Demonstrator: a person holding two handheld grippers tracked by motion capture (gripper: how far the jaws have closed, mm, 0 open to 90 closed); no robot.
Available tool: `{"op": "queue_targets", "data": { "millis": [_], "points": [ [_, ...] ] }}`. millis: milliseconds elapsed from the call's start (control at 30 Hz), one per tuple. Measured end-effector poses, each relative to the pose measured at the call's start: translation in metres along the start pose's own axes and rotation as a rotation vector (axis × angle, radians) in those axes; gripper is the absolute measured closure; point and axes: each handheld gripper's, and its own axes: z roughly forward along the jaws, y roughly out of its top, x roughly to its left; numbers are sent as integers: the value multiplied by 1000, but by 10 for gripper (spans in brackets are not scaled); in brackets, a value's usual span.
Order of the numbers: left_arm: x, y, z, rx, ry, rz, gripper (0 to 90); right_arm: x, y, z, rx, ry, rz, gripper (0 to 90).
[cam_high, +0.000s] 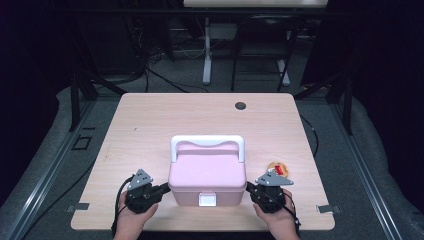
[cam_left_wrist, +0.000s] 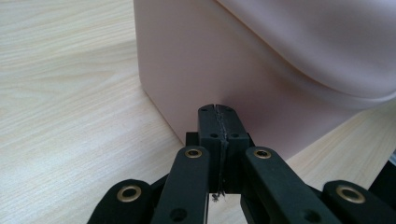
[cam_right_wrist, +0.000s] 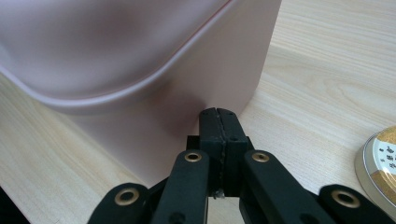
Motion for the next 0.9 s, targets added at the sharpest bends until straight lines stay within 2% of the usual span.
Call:
{"op": "queue_targets", "data": {
  "millis": [67,200,467,633,900],
  "points": [
    [2,0,0,-3,-16,-11,896,-1,0,0,0,7,4,900],
    [4,1,-1,-6,-20,-15,878,-3,0,0,-6,16,5,888],
    [10,5,-7,-18,-19,-36,766,-9,3,-4,-28,11,10,827],
    [14,7,-13,-26,-5,-36,684,-17,5,-7,-10,20,22,725],
    [18,7,-17,-34,19,-26,539,-18,4,-6,-10,5,5,537]
  ]
}}
